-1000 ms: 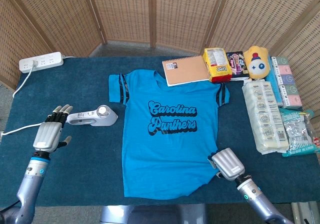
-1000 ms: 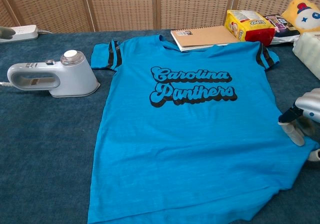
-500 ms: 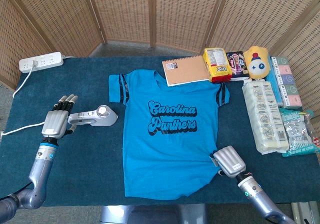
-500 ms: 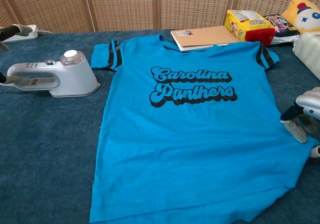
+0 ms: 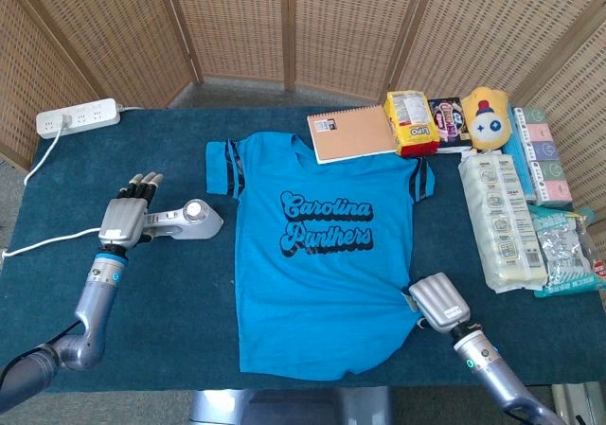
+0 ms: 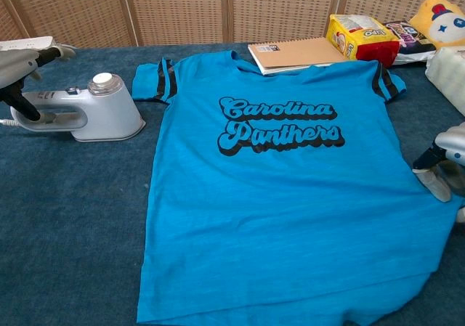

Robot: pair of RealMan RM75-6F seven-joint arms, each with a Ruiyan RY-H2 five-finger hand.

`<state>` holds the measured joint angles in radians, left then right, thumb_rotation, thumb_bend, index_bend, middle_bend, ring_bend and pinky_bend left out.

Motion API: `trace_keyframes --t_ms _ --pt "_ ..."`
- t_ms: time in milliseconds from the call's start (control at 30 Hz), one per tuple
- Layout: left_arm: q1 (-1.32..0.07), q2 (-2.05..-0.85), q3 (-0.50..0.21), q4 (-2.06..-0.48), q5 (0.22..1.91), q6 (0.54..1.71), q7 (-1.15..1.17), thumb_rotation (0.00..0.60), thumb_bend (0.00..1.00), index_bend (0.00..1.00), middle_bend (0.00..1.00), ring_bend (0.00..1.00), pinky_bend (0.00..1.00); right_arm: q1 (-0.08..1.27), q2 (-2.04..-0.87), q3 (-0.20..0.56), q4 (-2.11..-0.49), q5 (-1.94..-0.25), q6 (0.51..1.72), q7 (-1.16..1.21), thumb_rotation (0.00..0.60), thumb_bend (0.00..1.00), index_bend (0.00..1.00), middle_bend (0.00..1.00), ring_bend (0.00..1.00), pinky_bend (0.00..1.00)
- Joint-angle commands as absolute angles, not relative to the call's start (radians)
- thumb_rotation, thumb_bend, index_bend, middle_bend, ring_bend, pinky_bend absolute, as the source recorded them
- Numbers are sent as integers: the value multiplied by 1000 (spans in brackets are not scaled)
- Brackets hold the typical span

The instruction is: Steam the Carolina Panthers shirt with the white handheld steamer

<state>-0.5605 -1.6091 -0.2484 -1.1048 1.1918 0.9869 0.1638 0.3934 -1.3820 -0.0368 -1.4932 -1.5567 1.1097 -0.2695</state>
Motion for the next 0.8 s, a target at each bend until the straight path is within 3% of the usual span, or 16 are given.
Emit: trace_keyframes --t_ms 33,300,600,800 --pt "-581 -1631 -249 -1074 1186 968 159 596 283 1 83 33 212 394 -1381 -36 -1493 -1554 1109 -270 600 317 702 643 639 680" --pt "-623 -1693 -255 -969 1171 938 152 588 328 11 101 85 329 395 -1378 -33 -1492 -1545 1107 -268 600 317 705 644 641 682" --pt "-656 -1758 -264 -858 1162 924 126 587 418 337 358 373 558 391 -1371 -30 -1497 -1532 1110 -267 600 318 710 647 643 685" --pt "-666 -1778 -260 -820 1163 911 106 584 428 453 477 486 650 391 -1368 -27 -1500 -1526 1114 -265 600 318 712 649 644 685"
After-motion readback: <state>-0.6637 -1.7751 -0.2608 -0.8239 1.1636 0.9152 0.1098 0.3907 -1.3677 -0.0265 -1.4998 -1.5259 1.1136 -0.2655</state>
